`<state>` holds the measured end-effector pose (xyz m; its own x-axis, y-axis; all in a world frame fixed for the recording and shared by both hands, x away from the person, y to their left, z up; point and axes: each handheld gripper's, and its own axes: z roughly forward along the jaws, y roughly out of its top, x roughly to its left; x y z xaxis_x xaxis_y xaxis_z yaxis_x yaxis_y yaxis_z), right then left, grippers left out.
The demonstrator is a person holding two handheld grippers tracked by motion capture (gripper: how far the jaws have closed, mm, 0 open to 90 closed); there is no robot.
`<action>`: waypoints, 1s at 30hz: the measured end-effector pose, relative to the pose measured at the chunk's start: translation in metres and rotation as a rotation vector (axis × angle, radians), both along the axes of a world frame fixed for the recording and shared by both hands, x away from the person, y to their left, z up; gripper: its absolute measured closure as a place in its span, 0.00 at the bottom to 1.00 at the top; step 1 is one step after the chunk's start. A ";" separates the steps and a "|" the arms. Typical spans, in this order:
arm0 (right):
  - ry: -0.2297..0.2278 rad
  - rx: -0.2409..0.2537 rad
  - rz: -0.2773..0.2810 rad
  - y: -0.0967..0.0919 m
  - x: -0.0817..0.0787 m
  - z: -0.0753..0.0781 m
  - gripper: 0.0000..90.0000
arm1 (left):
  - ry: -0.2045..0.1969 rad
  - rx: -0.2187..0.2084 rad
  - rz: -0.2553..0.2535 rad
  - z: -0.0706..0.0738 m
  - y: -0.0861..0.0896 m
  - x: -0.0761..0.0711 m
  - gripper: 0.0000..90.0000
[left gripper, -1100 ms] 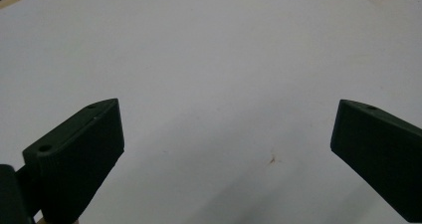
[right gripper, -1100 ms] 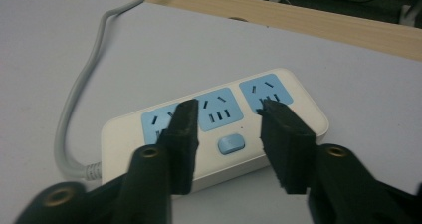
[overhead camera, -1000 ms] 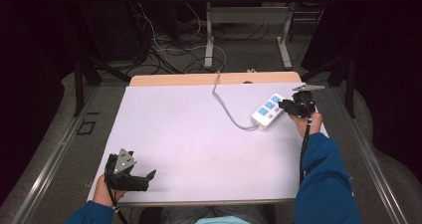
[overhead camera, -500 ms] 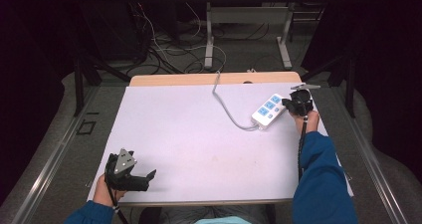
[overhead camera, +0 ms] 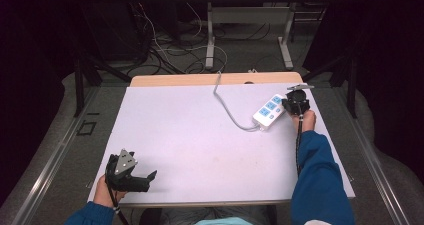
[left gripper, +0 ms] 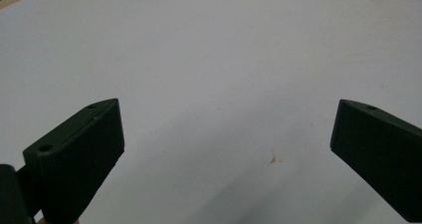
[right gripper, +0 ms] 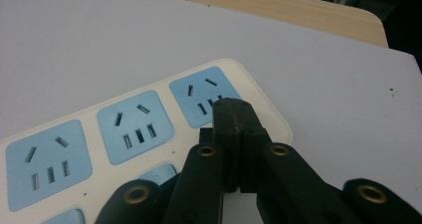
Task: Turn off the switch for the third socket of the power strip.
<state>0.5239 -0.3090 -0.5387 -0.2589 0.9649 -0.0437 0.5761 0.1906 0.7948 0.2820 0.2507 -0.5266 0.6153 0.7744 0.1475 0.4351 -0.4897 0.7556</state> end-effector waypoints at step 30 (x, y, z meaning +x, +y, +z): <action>-0.002 0.001 -0.032 0.000 -0.001 -0.001 1.00 | -0.006 0.002 0.005 0.000 0.001 -0.001 0.01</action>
<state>0.5233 -0.3088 -0.5400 -0.2282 0.9726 -0.0435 0.5803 0.1718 0.7961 0.2808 0.2514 -0.5268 0.6104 0.7773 0.1525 0.4329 -0.4886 0.7575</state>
